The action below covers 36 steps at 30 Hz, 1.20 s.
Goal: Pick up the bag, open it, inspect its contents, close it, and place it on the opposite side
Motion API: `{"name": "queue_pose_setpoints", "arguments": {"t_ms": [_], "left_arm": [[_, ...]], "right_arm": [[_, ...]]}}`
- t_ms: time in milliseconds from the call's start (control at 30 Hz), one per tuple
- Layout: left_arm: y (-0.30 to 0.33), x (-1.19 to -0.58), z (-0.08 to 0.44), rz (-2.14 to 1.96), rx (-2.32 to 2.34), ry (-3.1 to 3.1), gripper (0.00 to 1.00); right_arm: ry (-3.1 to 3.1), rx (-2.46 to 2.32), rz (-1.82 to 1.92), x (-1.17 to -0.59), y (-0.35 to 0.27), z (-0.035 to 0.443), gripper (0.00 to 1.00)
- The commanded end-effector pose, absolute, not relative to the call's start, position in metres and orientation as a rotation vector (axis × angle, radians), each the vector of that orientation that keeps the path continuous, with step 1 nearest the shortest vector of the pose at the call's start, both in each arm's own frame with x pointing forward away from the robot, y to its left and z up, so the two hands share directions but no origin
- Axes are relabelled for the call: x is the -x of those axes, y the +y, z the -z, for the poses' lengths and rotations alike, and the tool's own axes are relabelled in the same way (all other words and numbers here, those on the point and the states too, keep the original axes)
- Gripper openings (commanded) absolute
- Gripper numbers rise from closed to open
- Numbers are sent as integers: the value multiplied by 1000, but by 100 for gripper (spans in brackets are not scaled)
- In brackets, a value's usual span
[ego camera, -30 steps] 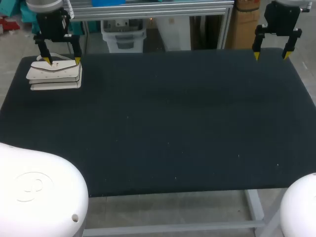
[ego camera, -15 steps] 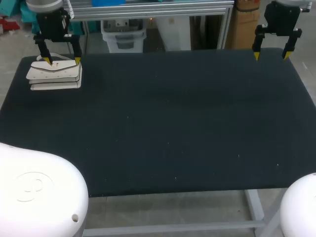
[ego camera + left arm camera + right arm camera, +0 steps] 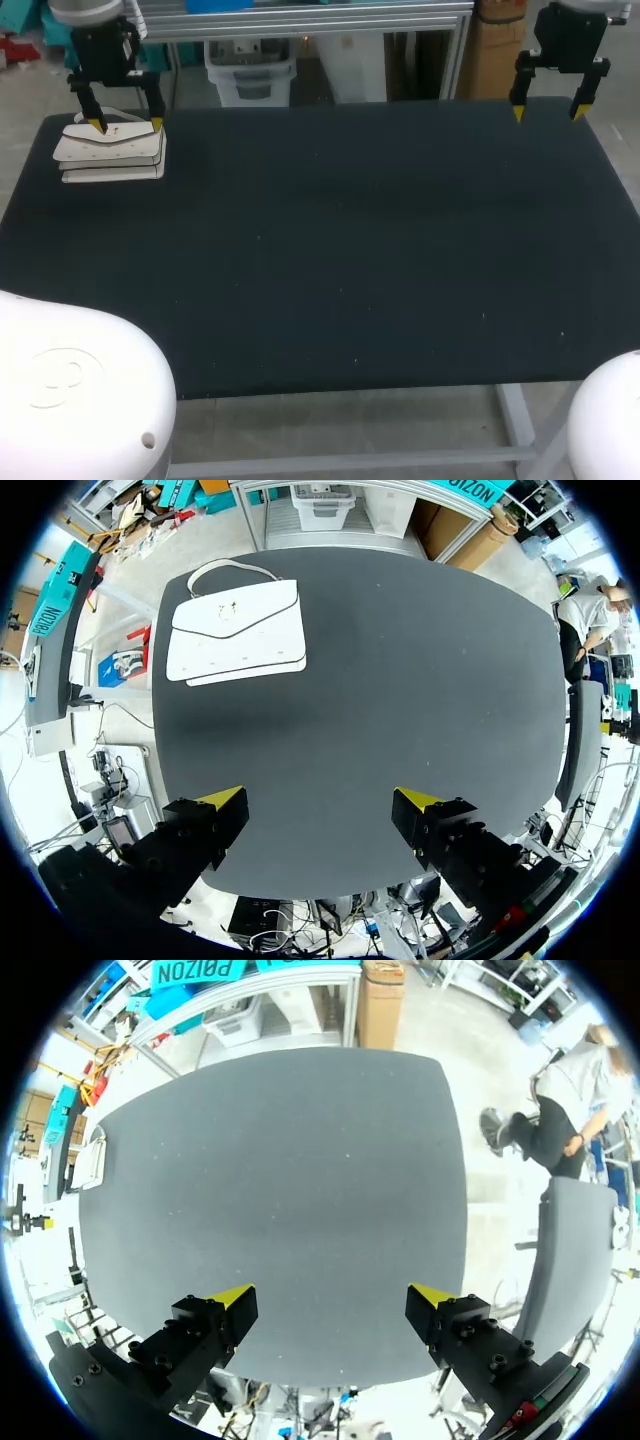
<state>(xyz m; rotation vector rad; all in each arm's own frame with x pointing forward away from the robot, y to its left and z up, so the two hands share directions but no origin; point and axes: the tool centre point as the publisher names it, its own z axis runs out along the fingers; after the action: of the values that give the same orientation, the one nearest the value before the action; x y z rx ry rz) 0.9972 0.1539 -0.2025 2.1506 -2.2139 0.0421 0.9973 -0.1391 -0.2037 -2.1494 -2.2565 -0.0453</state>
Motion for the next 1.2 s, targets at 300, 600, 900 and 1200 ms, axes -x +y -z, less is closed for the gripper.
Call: {"name": "queue_pose_setpoints", "arguments": {"t_ms": [300,600,900,1200], "left_arm": [[228,-1016,224,-346,-2028,-2024,100],[248,-1023,236,-476,-1912,-1962,100],[250,-1024,235,-557,-1772,-1992,100],[247,-1028,239,-577,-1680,-2015,100]], "right_arm": [[-2676,1586,551,-966,-121,224,100],[-2835,1100,675,-935,-110,242,100],[-2830,1058,645,-932,-109,245,100],[-2830,1058,645,-932,-109,245,100]]}}
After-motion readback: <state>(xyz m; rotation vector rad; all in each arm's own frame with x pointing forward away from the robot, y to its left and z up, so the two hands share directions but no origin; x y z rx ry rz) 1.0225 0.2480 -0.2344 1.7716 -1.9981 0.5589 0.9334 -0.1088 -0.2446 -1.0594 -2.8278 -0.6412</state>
